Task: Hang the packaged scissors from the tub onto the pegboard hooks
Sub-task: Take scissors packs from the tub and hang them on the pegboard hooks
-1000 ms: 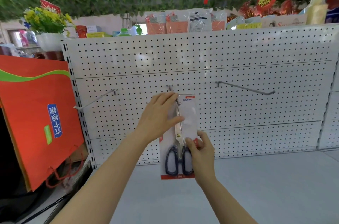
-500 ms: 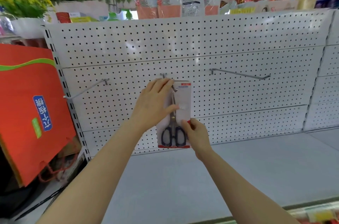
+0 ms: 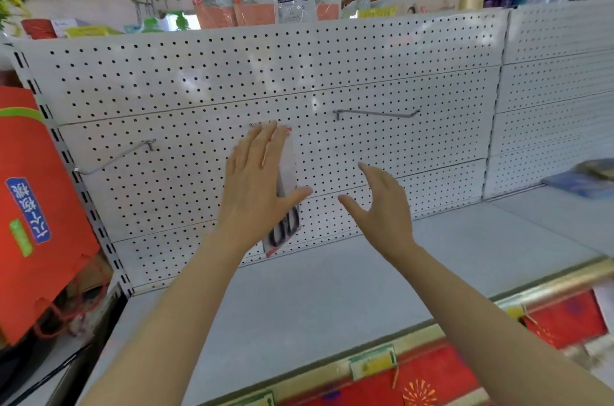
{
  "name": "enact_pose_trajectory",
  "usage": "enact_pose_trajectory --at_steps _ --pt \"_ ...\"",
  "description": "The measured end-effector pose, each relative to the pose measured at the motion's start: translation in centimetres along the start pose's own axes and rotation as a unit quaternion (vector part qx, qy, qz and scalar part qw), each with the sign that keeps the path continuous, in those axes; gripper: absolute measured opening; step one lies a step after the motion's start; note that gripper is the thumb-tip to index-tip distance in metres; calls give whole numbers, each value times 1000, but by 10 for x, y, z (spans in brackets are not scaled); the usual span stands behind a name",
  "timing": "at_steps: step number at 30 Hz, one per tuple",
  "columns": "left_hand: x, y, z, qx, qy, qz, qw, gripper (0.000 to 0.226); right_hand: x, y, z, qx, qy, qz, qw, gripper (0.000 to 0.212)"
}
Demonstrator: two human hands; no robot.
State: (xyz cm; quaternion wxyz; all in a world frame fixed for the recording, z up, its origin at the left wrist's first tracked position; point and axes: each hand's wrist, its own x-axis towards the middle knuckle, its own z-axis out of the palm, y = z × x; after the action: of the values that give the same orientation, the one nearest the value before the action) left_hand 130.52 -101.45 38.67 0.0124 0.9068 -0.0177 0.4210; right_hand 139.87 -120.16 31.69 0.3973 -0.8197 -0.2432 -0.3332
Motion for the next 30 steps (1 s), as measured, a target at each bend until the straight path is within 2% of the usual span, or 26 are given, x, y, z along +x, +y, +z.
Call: enact_pose_trajectory --at_steps 3,7,16,24,30 --pt "-10 37 3 -5 28 49 998 93 -3 11 -26 -42 23 -41 998 64" --pt "-20 86 21 5 9 105 994 87 -14 36 -60 -108 38 -82 990 64" --pt "-25 212 92 -38 -54 123 990 81 -63 144 -162 -210 47 -72 974 59" --pt "-66 341 205 -123 -174 162 964 80 -150 284 -243 -299 1 52 953 54" --pt "-110 426 303 -168 -273 244 915 78 -246 373 -284 -383 -55 219 896 58"
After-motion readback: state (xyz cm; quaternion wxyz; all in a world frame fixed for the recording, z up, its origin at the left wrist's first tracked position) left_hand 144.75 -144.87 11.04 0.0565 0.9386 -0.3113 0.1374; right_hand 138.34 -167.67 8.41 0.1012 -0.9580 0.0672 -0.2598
